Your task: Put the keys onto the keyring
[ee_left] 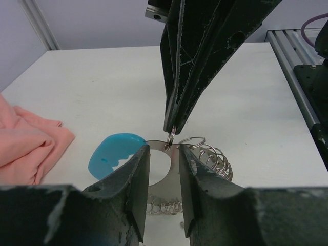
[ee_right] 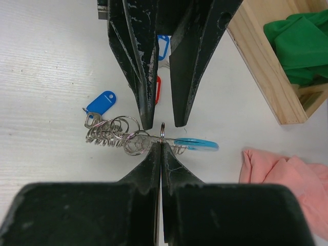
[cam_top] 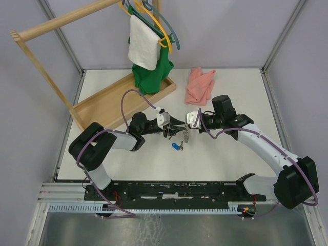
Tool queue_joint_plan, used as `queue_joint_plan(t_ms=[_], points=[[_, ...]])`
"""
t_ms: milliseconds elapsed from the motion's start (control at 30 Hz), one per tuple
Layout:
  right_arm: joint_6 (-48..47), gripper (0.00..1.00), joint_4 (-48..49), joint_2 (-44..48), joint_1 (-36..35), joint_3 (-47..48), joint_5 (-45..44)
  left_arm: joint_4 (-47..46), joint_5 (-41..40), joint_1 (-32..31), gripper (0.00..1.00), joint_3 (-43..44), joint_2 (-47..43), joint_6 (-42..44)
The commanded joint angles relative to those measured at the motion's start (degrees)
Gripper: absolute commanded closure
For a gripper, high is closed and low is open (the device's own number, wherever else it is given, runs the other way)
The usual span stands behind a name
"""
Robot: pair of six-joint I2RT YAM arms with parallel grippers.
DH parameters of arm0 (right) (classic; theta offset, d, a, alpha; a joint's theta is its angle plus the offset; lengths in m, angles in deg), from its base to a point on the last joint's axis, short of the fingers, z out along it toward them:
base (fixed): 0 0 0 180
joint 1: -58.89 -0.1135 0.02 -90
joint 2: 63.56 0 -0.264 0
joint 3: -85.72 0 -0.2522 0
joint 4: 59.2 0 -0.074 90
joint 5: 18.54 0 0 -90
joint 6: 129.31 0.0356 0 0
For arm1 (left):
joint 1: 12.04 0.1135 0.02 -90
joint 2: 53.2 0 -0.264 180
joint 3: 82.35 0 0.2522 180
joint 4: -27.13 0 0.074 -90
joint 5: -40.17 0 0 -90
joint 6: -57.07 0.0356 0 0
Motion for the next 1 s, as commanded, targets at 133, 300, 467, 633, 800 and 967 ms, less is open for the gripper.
queue_joint_plan(t_ms=[133,300,467,633,800,967], points=[[-0.9,0.99,1.2,1.2,-0.5,0.3,2.4,-3.5,2.1,-0.6,0.68,3.0,1.8,2.9],[-0.9,0.99,1.0,1.2,-0.5,0.4,2.4,-3.2,2.5,-0.9,0.76,3.3,2.3,2.8],[-1.1,0.99,0.6,1.4,-0.6,0.4,2.4,-3.2,2.5,-1.0,0.86,3.7,2.2,2.7],[-0.7,0.99,0.5,1.2,-0.5,0.4,2.1,-3.2,3.0,-1.2,0.97,4.2,2.1,2.4],[8.0,0.81,4.2,2.9,-0.6,0.7,-1.5,-3.1,2.0,-1.3,0.97,2.5,1.0,3.4],[19.7,0.6,14.2,7.3,-0.2,-4.3,-5.0,-10.2,-1.1,-1.3,0.97,-0.3,1.0,0.7]])
